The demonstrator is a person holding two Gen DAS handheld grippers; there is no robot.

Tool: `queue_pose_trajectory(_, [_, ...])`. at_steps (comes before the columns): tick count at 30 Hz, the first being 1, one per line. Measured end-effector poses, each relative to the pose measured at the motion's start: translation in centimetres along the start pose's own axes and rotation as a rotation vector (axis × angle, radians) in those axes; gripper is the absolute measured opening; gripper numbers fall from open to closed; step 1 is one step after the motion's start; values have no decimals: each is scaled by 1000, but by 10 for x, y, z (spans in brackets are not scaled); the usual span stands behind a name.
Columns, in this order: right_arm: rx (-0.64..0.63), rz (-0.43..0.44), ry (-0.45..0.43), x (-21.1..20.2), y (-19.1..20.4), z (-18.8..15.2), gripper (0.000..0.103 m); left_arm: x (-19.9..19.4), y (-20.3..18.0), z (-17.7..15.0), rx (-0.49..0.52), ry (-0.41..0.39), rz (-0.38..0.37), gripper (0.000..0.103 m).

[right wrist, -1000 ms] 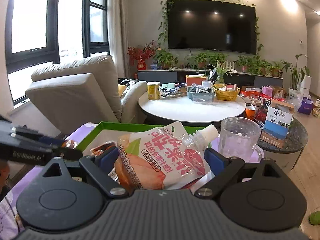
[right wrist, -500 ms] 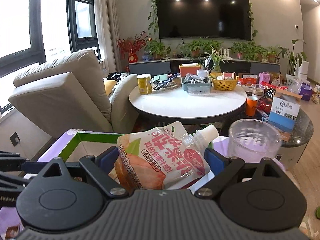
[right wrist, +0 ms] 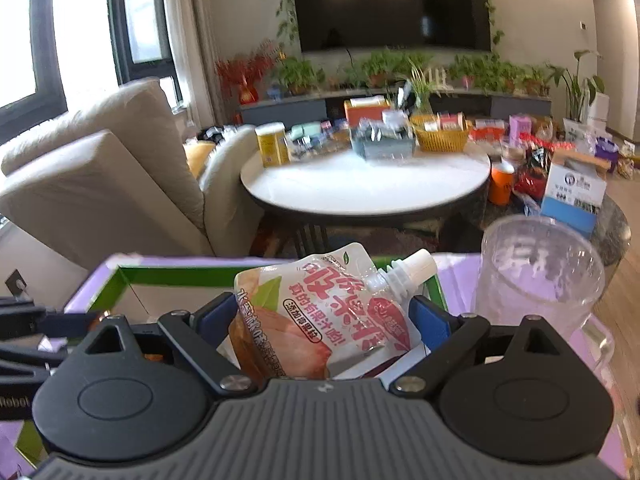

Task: Organize snacks
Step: 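Carry the jelly cup and drink pouch into the green box and open both grippers, then withdraw both tools from the box back toward the snack pile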

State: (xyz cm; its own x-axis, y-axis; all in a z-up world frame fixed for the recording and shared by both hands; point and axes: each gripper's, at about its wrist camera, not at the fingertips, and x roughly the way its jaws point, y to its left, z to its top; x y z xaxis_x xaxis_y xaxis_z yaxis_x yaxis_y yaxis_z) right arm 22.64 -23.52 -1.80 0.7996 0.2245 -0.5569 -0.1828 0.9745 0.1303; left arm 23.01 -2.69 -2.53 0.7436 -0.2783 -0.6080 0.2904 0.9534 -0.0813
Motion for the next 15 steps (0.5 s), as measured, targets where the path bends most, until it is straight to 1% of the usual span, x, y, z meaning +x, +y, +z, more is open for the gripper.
queue_pose_trajectory(2, [7, -5, 21, 2, 1, -1, 52, 1, 1, -2, 0, 0, -7, 51])
queue_pose_trajectory(4, [25, 5, -32, -6, 0, -3, 52, 2, 2, -3, -1, 8, -12, 51])
queue_pose_trajectory(6, [32, -8, -82, -13, -1, -3, 52, 0, 2, -3, 0, 16, -13, 51])
queue_pose_trajectory(9, [6, -26, -93, -19, 0, -2, 52, -7, 4, -2, -4, 5, -17, 51])
queue_pose_trajectory(15, [13, 16, -128, -45, -8, -9, 52, -28, 8, -2, -23, -29, -10, 51])
